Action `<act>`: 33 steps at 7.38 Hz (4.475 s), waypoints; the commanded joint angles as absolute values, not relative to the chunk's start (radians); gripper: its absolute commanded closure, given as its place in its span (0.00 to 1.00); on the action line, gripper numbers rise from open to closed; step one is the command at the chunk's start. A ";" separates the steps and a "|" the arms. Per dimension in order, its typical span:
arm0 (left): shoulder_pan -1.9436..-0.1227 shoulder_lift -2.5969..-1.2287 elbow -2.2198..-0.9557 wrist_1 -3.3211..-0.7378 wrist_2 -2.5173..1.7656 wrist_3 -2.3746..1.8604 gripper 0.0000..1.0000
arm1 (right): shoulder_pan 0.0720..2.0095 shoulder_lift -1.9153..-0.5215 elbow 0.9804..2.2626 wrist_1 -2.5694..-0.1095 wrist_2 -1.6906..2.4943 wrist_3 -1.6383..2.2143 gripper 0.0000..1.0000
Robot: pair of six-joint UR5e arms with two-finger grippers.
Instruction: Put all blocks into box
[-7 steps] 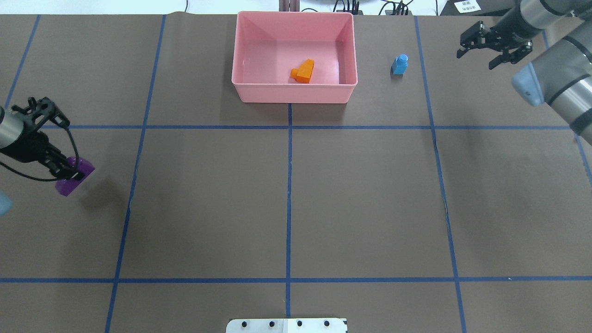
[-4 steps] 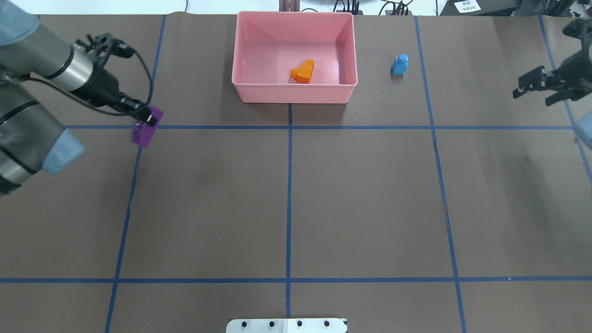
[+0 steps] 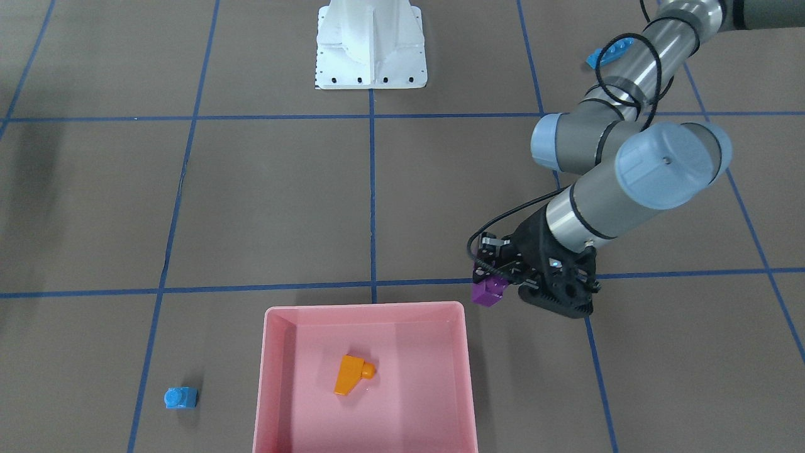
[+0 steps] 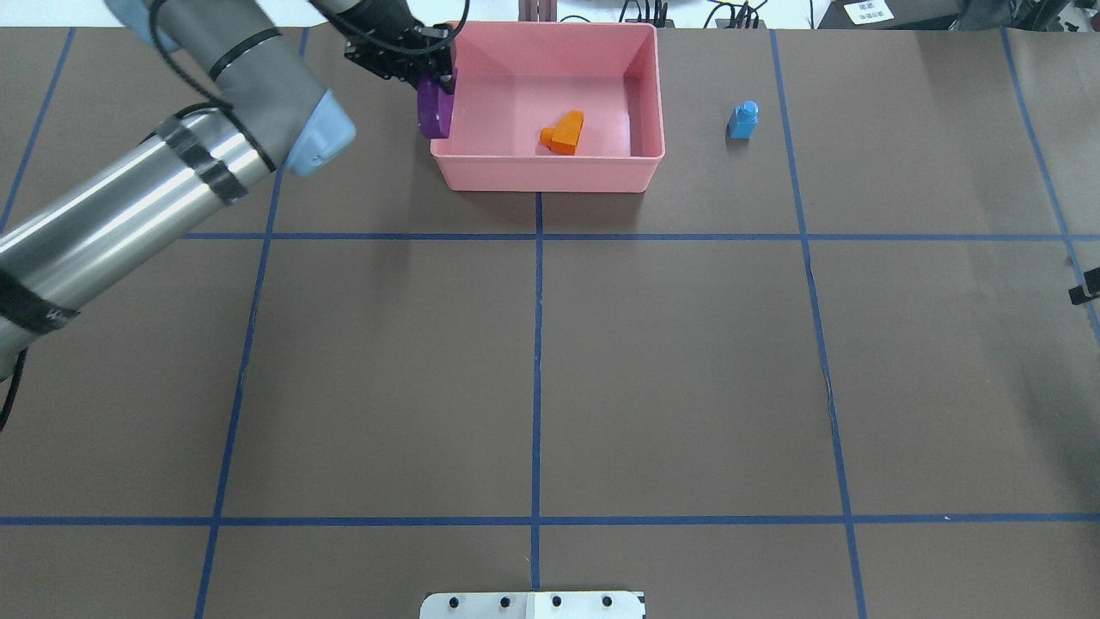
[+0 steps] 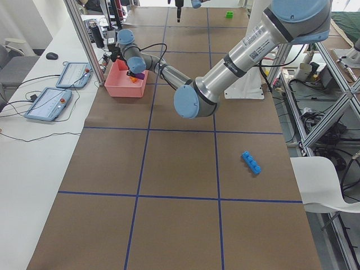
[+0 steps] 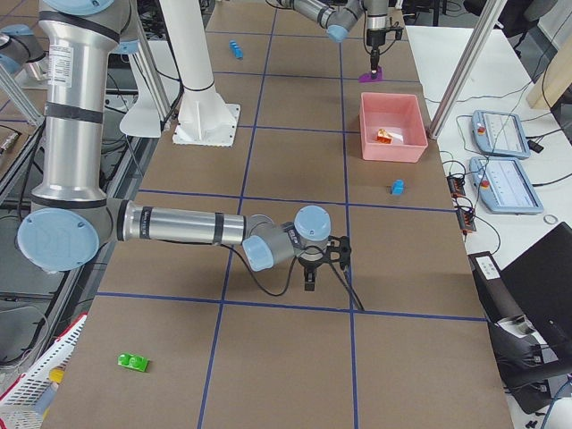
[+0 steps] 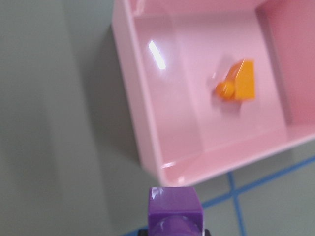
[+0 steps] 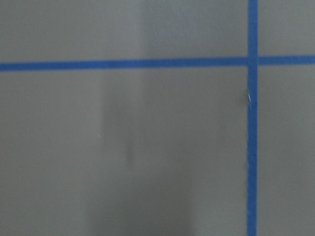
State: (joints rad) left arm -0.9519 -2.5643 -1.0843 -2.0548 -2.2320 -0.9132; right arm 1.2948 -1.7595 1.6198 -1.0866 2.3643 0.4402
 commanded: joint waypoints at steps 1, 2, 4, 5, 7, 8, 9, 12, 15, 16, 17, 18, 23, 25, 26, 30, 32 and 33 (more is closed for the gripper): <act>-0.893 -2.702 -0.924 -2.088 -2.014 -0.936 0.76 | 1.305 -1.946 1.690 -1.083 2.364 0.297 0.00; -0.858 -2.723 -0.878 -2.138 -1.940 -0.984 0.24 | 1.311 -2.029 1.700 -1.080 2.359 0.213 0.00; -0.836 -2.727 -0.862 -2.180 -1.882 -1.005 0.00 | 1.334 -2.167 1.709 -1.068 2.347 0.137 0.00; -0.836 -2.727 -0.865 -2.180 -1.882 -1.037 0.00 | 1.353 -2.216 1.697 -1.069 2.312 0.047 0.00; -0.835 -2.734 -0.912 -2.133 -1.890 -1.078 0.00 | 1.464 -2.310 1.636 -1.068 2.322 -0.036 0.00; -0.828 -2.727 -0.998 -2.024 -1.917 -1.078 0.00 | 1.542 -2.313 1.579 -1.077 2.336 -0.093 0.00; -0.825 -2.685 -1.135 -1.894 -1.946 -1.078 0.00 | 1.578 -2.313 1.525 -1.074 2.339 -0.101 0.00; -0.807 -2.380 -1.602 -1.720 -1.947 -1.077 0.00 | 1.649 -2.313 1.433 -1.068 2.336 -0.104 0.00; -0.798 -2.167 -1.831 -1.680 -1.947 -1.068 0.00 | 1.674 -2.313 1.393 -1.066 2.326 -0.146 0.00; -0.796 -2.076 -1.935 -1.648 -1.948 -1.062 0.00 | 1.677 -2.310 1.391 -1.068 2.326 -0.141 0.16; -0.793 -2.010 -2.003 -1.613 -1.948 -1.062 0.00 | 1.677 -2.306 1.385 -1.068 2.329 -0.143 0.90; -0.779 -1.918 -2.053 -1.609 -1.948 -1.058 0.00 | 1.677 -2.296 1.385 -1.068 2.336 -0.146 1.00; -0.707 -1.458 -2.175 -1.673 -2.021 -0.521 0.01 | 1.678 -2.210 1.786 -1.419 2.376 -0.065 1.00; -0.585 -1.286 -2.180 -1.800 -2.017 -0.419 0.01 | 1.654 -1.942 1.861 -1.650 2.419 0.048 1.00; -0.471 -1.222 -2.178 -1.815 -1.973 -0.426 0.01 | 1.578 -1.810 1.856 -1.663 2.421 0.158 1.00; -0.159 -1.114 -2.235 -1.819 -1.915 -0.575 0.01 | 1.289 -1.403 1.856 -1.661 2.407 0.654 1.00; -0.002 -1.081 -2.260 -1.819 -1.832 -0.603 0.01 | 1.194 -1.291 1.848 -1.661 2.401 0.756 1.00; 0.070 -1.081 -2.253 -1.816 -1.798 -0.624 0.01 | 1.148 -1.205 1.814 -1.661 2.393 0.834 1.00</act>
